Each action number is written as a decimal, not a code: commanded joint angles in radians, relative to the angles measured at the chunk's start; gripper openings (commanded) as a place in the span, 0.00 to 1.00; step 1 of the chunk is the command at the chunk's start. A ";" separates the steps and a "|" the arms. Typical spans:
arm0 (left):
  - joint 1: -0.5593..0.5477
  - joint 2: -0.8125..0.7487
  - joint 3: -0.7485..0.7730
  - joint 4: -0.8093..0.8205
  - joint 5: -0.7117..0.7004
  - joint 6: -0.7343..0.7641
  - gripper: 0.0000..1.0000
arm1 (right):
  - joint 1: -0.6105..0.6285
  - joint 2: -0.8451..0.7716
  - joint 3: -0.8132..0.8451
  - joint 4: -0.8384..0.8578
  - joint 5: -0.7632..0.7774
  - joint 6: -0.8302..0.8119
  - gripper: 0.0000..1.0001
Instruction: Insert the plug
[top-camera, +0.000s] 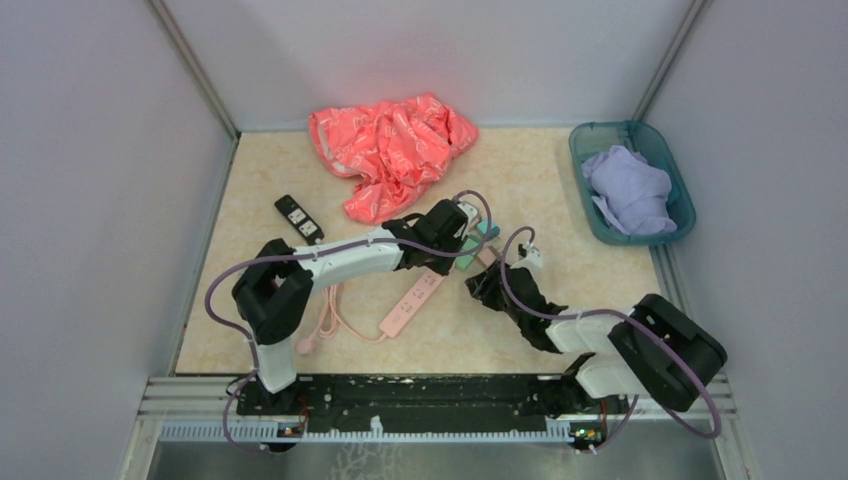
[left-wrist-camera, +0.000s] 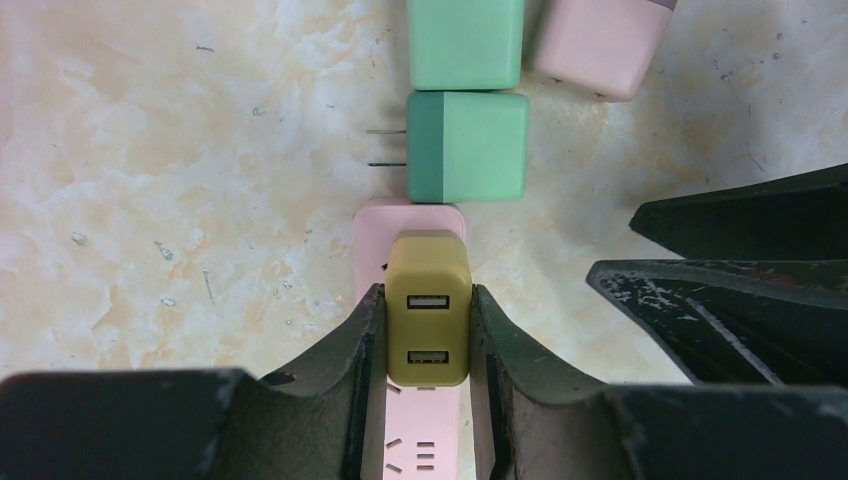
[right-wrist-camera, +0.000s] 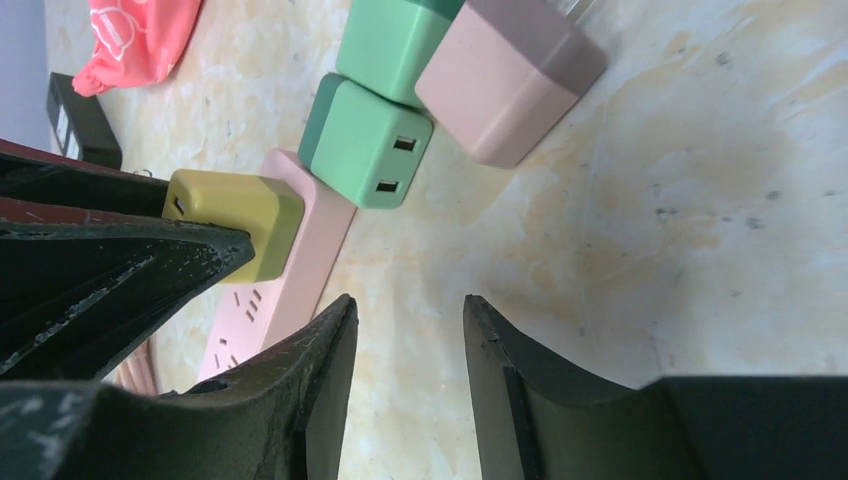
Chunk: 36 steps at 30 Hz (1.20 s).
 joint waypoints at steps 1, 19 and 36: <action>0.010 0.139 -0.089 -0.097 0.016 -0.032 0.00 | -0.003 -0.104 0.032 -0.098 0.099 -0.100 0.45; 0.011 0.030 -0.018 -0.088 0.012 -0.038 0.27 | -0.006 -0.268 0.120 -0.314 0.162 -0.324 0.54; 0.025 -0.178 -0.036 -0.061 -0.081 -0.085 0.77 | -0.049 -0.260 0.250 -0.496 0.148 -0.457 0.69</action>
